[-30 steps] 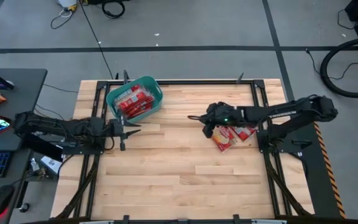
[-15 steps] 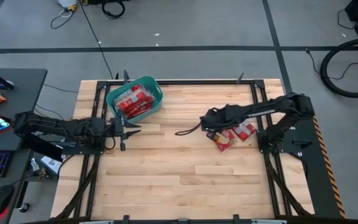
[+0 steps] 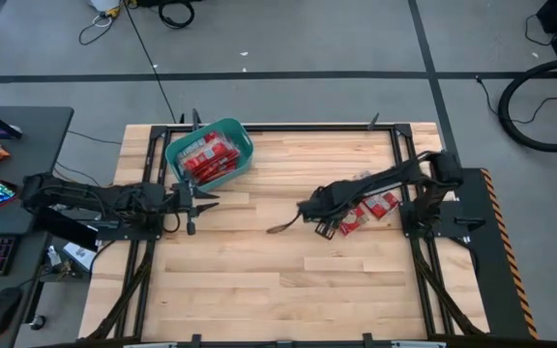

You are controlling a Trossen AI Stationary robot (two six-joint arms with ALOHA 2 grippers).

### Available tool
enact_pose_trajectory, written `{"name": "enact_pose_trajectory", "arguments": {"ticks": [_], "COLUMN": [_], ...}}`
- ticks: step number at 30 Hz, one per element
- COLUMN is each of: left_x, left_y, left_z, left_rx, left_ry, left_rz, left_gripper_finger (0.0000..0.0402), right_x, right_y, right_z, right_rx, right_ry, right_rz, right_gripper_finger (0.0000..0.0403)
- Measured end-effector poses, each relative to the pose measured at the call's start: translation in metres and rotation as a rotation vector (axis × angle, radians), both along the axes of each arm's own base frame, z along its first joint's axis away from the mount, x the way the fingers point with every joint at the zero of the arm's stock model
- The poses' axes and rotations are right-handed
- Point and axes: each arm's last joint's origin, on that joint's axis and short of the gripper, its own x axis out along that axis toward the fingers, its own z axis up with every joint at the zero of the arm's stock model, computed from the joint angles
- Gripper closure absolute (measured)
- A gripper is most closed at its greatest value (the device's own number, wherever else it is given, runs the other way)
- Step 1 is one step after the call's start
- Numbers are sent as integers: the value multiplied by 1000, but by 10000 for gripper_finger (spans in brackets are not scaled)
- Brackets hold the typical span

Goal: Sort popcorn bags into baskets
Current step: Put the popcorn bag into the green bin

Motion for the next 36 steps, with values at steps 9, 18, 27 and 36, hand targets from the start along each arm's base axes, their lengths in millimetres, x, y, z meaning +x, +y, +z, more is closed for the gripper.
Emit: {"name": "enact_pose_trajectory", "arguments": {"ticks": [9, 18, 27, 36], "left_x": [0, 0, 0, 0], "left_y": [0, 0, 0, 0], "left_z": [0, 1, 1, 1], "left_rx": [34, 82, 83, 83], "left_ry": [4, 12, 11, 12], "left_rz": [-7, -17, -17, -17], "left_gripper_finger": [322, 322, 322, 322], "right_x": [27, 25, 15, 9], "right_y": [15, 14, 13, 18], "right_z": [-8, -26, -38, -45], "right_rx": [-104, -140, -144, -152], "right_ry": [76, 180, 206, 213], "right_rz": [-15, -96, -96, -64], "right_gripper_finger": [208, 209, 257, 385]}}
